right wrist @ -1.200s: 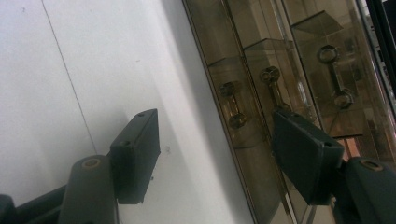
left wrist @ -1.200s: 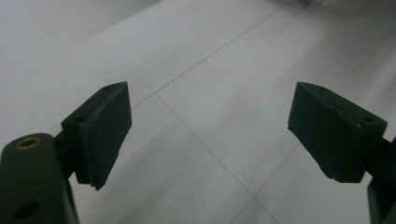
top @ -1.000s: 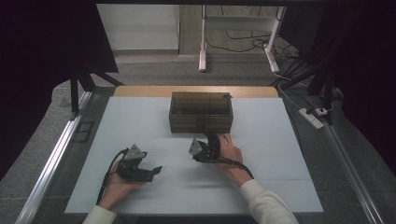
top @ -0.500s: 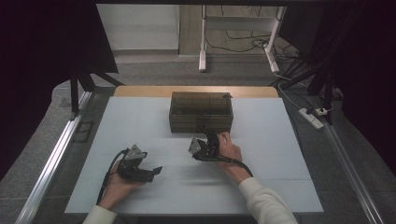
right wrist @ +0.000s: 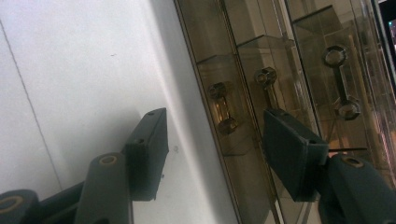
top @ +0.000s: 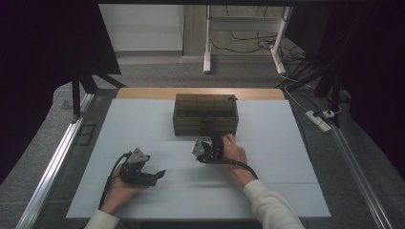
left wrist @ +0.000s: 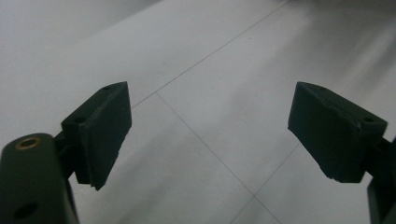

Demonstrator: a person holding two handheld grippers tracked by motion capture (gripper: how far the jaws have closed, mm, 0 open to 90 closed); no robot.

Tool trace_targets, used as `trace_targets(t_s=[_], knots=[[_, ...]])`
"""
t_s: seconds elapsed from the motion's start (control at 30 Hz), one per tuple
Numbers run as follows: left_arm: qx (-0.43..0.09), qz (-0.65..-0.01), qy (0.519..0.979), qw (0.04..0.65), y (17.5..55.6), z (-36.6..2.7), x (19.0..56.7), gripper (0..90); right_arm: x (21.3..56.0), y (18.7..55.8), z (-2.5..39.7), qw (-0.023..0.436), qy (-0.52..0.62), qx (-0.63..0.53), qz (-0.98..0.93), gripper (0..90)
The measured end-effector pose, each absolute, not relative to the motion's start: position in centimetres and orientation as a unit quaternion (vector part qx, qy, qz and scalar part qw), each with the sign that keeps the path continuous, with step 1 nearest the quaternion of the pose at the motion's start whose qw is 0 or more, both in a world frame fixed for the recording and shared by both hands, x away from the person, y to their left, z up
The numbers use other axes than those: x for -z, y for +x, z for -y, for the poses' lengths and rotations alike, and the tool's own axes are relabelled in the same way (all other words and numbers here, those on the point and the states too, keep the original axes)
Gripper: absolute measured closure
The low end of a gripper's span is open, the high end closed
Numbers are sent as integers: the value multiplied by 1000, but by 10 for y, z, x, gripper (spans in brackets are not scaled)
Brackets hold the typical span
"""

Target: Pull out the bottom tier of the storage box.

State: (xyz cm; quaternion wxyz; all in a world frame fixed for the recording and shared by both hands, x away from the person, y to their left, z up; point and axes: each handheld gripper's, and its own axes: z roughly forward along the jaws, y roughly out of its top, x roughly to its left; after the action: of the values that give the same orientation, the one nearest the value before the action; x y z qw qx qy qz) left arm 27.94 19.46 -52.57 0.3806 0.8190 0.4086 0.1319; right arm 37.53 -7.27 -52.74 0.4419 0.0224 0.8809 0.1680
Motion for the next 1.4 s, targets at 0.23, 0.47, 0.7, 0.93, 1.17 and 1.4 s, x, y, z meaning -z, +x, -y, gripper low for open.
trace_targets(t_s=[0.23, 0.47, 0.7, 0.93, 1.17, 1.4], knots=[[-132, -408, 819, 380, 280, -195, 526, 143, 529, 377, 72, 446, 21, -166, -880, 449], [-133, -408, 819, 380, 280, -195, 526, 143, 531, 379, 72, 448, 18, -165, -879, 479], [-134, -408, 820, 379, 280, -195, 526, 143, 532, 380, 71, 454, 15, -151, -878, 504], [-135, -408, 820, 379, 279, -195, 526, 143, 534, 382, 71, 457, 14, -147, -877, 516], [-135, -408, 820, 379, 280, -195, 526, 143, 536, 383, 71, 462, 14, -142, -875, 530], [-135, -408, 820, 379, 279, -195, 526, 143, 537, 385, 71, 465, 12, -137, -875, 542]])
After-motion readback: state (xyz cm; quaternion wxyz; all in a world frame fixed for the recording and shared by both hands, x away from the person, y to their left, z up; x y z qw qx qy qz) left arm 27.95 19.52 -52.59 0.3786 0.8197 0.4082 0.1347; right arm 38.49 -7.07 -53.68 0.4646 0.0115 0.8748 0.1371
